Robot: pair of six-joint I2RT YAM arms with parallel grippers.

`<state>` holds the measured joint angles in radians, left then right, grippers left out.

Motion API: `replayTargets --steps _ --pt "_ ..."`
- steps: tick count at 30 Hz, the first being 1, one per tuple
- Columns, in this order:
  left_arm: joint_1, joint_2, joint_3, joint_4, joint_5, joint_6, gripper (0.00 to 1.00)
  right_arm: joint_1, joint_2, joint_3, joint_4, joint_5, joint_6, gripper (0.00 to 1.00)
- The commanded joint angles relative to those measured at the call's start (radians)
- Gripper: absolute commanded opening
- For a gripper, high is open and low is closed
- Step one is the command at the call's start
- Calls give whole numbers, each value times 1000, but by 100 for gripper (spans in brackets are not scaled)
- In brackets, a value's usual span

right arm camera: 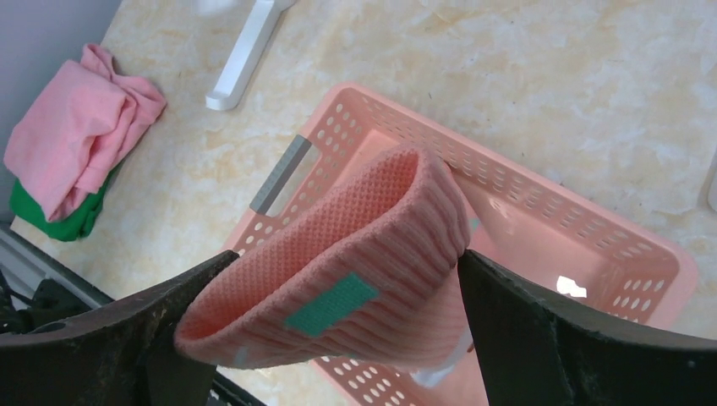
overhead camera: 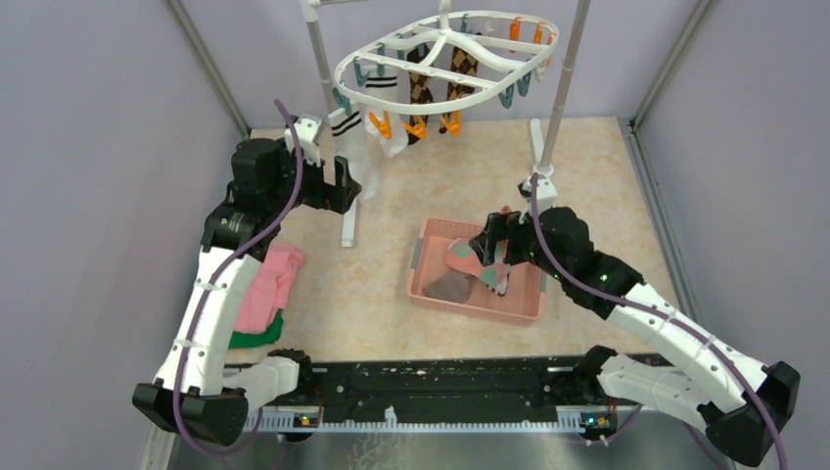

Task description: Remove the socks clipped to the hanger

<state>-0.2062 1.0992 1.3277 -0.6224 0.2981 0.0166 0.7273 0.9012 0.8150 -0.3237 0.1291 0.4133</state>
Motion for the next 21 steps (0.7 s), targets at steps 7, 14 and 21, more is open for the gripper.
replayTargets --steps 7,14,21 --pt "66 19 25 78 -28 9 99 -2 139 218 -154 -28 -42 99" --pt "115 134 55 177 41 24 99 -3 202 257 -295 -21 -66 99" --pt "131 163 12 338 228 32 88 -2 100 197 -150 -62 -56 99"
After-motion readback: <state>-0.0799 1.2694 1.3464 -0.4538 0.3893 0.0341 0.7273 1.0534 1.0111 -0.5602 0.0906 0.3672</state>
